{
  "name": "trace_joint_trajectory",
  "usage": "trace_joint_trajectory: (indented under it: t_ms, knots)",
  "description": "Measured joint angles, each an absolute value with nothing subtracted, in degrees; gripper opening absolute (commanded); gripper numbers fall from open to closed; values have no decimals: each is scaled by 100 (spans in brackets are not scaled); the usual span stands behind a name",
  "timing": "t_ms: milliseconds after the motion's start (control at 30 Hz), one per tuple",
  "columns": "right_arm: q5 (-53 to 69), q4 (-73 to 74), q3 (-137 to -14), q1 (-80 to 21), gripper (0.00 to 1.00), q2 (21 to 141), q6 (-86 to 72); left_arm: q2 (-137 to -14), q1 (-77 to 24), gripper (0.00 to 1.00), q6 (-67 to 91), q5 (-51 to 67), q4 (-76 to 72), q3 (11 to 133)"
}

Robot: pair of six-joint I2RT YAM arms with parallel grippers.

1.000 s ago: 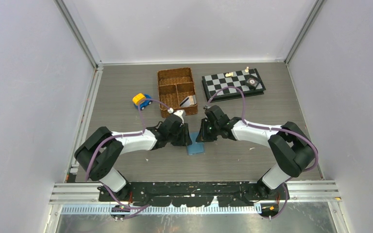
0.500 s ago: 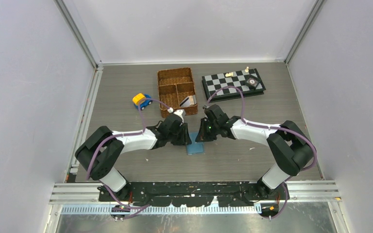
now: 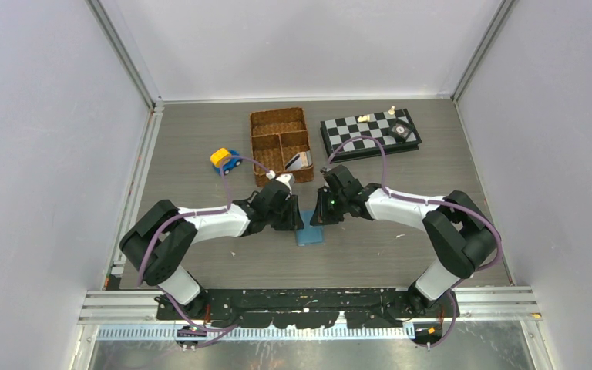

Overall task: Put the credit cards into the card holder
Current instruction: Close the card holder at the center of the board.

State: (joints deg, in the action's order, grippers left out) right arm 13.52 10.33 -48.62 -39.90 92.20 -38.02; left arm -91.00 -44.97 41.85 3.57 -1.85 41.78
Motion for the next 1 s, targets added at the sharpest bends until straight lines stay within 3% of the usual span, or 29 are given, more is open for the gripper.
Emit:
trace_joint_trajectory:
  t_ms: [1000]
  knots:
    - [1431,1199,-4899,-4158,1,9231,-3691,-9102,-4497,31,4187,360,-183,4185]
